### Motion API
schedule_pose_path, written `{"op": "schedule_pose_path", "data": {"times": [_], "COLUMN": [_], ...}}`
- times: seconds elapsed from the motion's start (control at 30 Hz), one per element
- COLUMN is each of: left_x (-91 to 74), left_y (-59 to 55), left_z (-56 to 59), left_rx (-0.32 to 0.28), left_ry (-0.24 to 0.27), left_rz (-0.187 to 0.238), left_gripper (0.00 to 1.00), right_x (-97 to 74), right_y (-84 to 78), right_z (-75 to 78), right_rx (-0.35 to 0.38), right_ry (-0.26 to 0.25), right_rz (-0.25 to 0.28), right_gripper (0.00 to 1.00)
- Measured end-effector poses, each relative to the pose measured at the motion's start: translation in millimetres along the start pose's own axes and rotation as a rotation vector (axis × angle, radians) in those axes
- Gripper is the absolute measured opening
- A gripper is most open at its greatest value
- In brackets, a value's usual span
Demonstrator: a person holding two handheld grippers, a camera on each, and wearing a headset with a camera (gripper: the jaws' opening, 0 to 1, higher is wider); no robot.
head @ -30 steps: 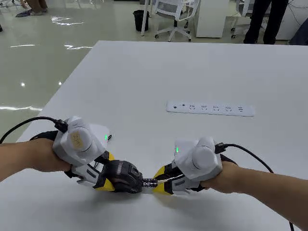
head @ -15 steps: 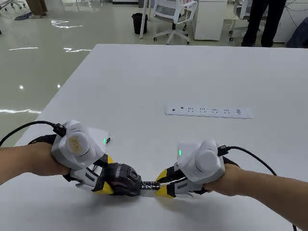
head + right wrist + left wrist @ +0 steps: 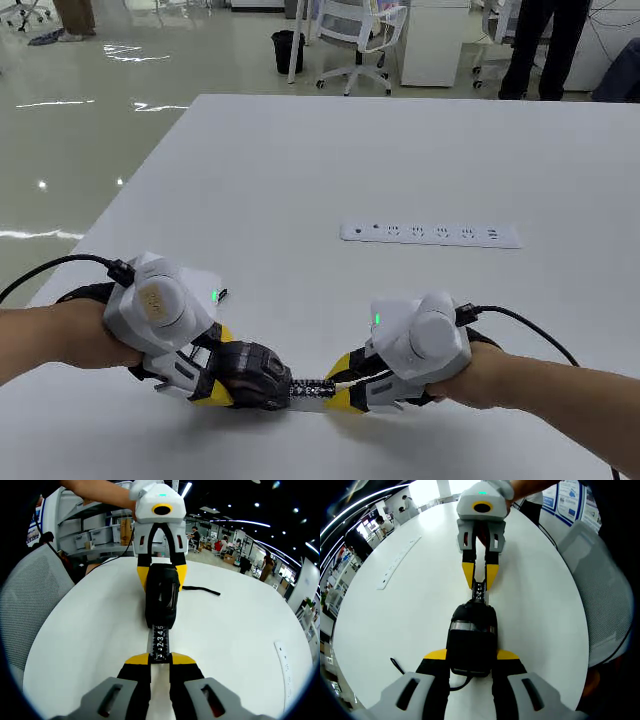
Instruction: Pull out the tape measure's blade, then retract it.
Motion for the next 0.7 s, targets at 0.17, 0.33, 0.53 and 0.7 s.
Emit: {"op": "schedule_pose_path", "data": {"times": [0.17, 0.33, 0.53, 0.7], "left_x": [-0.2, -0.6, -0.3, 0.0], "left_y": [-0.3, -0.2, 0.1, 0.5], "left_z": [0.0, 0.5, 0.3, 0.7], "left_rx": [0.000, 0.000, -0.002, -0.001], "left_ry": [0.001, 0.001, 0.003, 0.004], "left_rz": [0.000, 0.001, 0.003, 0.007], "left_gripper": [0.27, 0.27, 0.27, 0.27], "right_x": [-2.0, -4.4, -7.7, -10.2], "right_y": [-0.5, -2.0, -4.6, -7.0], "right_z": [-0.7, -1.5, -2.8, -4.3], "right_rx": [0.000, 0.000, 0.003, 0.007], "right_ry": [-0.003, -0.005, -0.009, -0.010], "right_rz": [-0.001, -0.003, -0.002, -0.002], "right_gripper": [0.12, 0.12, 0.12, 0.12]}}
Point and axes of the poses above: the centre of the closed fingertips' face, and the gripper's own axes: x roughly forward along the fingers, z roughly to its right, y roughly out of its top, the point moved 6 cm from there along -x, roughly backward along the fingers, and after that the axes turned 11 degrees about y, right-handed, at the moved point
